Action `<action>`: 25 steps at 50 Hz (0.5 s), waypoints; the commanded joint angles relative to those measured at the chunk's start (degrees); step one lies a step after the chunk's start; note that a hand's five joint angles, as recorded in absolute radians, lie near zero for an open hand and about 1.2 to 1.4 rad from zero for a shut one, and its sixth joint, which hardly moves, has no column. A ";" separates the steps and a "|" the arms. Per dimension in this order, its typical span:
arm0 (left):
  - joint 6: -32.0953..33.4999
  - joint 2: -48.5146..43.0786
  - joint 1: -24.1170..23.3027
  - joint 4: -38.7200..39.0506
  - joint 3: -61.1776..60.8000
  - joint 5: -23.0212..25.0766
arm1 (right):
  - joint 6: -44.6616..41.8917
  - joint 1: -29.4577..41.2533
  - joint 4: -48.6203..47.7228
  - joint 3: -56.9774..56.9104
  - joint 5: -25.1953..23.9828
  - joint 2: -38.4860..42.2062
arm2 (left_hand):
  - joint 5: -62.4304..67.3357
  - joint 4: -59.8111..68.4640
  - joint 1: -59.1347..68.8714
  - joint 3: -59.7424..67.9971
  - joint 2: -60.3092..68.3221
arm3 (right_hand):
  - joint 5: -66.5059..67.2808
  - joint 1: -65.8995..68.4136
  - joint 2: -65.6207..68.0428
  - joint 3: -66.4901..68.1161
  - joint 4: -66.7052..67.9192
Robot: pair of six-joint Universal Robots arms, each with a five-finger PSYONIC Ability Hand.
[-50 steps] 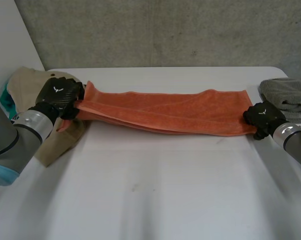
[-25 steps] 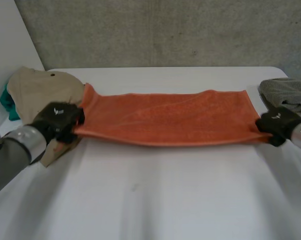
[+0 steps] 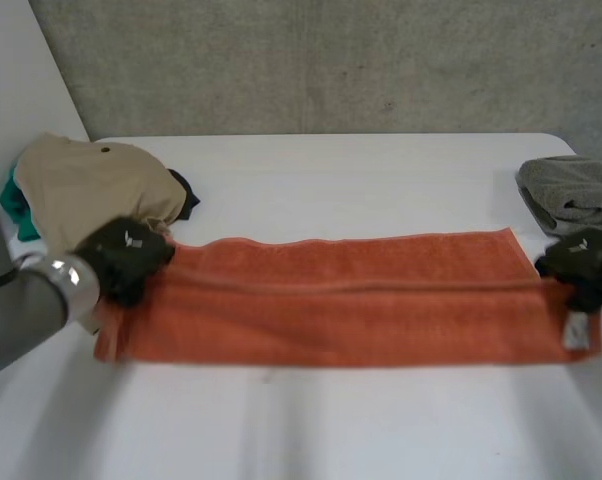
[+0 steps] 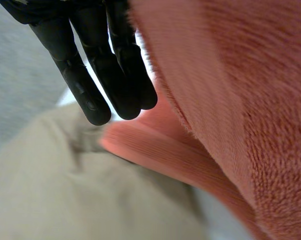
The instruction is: Fold the laundry.
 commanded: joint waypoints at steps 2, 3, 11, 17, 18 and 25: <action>-1.16 -12.77 -2.29 4.04 15.75 -3.37 | 8.02 5.23 -11.44 -9.63 3.42 9.19 | 12.63 11.04 12.80 11.45 11.13 | 12.50 15.28 12.47 12.03 11.42; -1.25 -14.96 -2.72 3.25 18.29 -3.63 | 8.20 5.93 -12.40 -11.29 4.38 11.02 | 12.63 11.04 12.80 11.45 11.13 | 12.50 15.28 12.47 12.03 11.42; -0.81 -22.62 -4.31 -0.44 26.92 -4.51 | 8.55 8.22 -15.57 -16.66 6.85 17.18 | 12.63 11.04 12.80 11.45 11.13 | 12.50 15.28 12.47 12.03 11.42; -1.16 -24.65 -4.75 0.96 29.48 -5.13 | 9.78 9.36 -23.38 -16.94 7.46 18.60 | -11.82 -13.41 -11.65 -13.00 -13.32 | -22.45 -19.67 -22.48 -22.92 -23.53; -1.16 -24.73 -4.84 1.39 29.74 -5.22 | 10.13 9.54 -25.05 -16.85 7.81 18.69 | -18.41 -19.99 -18.24 -19.59 -19.91 | -30.50 -27.72 -30.53 -30.97 -31.58; -2.04 -22.98 -5.36 5.70 27.90 -9.96 | 12.77 10.51 -37.37 -15.71 12.39 18.69 | -57.37 -58.96 -57.20 -58.55 -58.87 | -57.50 -54.72 -57.53 -57.97 -58.58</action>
